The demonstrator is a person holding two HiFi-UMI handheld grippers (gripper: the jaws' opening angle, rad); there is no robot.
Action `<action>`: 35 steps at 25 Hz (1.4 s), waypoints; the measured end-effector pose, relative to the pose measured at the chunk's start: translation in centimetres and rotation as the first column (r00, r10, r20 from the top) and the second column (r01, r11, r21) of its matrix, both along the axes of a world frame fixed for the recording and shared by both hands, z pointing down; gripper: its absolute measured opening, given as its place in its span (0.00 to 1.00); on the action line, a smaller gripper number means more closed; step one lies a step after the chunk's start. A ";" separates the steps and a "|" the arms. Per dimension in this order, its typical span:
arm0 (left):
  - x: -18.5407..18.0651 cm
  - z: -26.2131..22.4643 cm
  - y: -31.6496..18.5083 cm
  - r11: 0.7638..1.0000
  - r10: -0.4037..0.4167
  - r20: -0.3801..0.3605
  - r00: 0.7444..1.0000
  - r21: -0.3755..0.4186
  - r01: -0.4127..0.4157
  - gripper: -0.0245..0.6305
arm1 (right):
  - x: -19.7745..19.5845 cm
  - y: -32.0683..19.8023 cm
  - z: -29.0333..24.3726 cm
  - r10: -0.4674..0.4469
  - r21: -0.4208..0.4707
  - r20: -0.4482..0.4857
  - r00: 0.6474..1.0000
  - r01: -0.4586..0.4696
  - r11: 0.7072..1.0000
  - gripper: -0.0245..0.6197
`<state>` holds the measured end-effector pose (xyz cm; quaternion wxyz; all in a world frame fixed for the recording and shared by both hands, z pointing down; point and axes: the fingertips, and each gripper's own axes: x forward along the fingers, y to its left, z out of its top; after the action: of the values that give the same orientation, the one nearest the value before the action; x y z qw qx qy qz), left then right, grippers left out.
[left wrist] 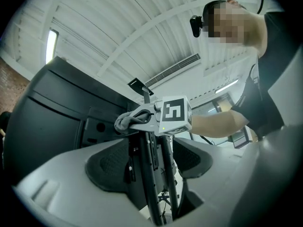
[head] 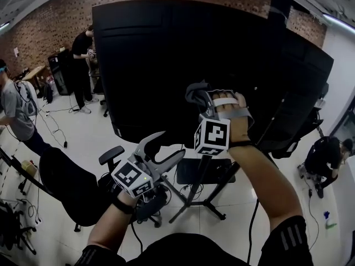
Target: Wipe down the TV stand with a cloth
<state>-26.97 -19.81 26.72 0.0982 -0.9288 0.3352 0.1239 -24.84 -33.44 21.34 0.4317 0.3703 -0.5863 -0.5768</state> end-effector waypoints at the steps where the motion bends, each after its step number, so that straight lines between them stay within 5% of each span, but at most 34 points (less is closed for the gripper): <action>1: 0.6 0.3 0.0 1.000 0.013 0.004 1.000 -0.005 -0.013 0.52 | 0.6 -0.3 0.7 0.022 0.000 -0.030 0.999 -0.022 1.000 0.07; 5: 2.1 1.3 -0.2 0.999 0.046 0.010 0.999 -0.017 -0.045 0.52 | 1.4 -1.4 2.9 0.085 0.030 -0.176 0.981 -0.081 0.996 0.07; 12: 0.9 1.6 0.1 0.999 0.017 -0.001 1.000 -0.030 -0.017 0.52 | 1.1 -3.7 4.9 0.120 -0.004 -0.245 0.962 -0.124 0.992 0.07; 35: -6.8 2.2 0.4 0.985 -0.162 -0.013 0.987 -0.058 0.161 0.52 | -11.4 -2.7 6.3 -0.107 -0.055 -0.176 0.979 0.099 0.994 0.07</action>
<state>-33.76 -19.37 28.95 0.0785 -0.8997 0.4138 0.1143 -36.24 -36.14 27.61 0.4604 0.2761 -0.5768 -0.6157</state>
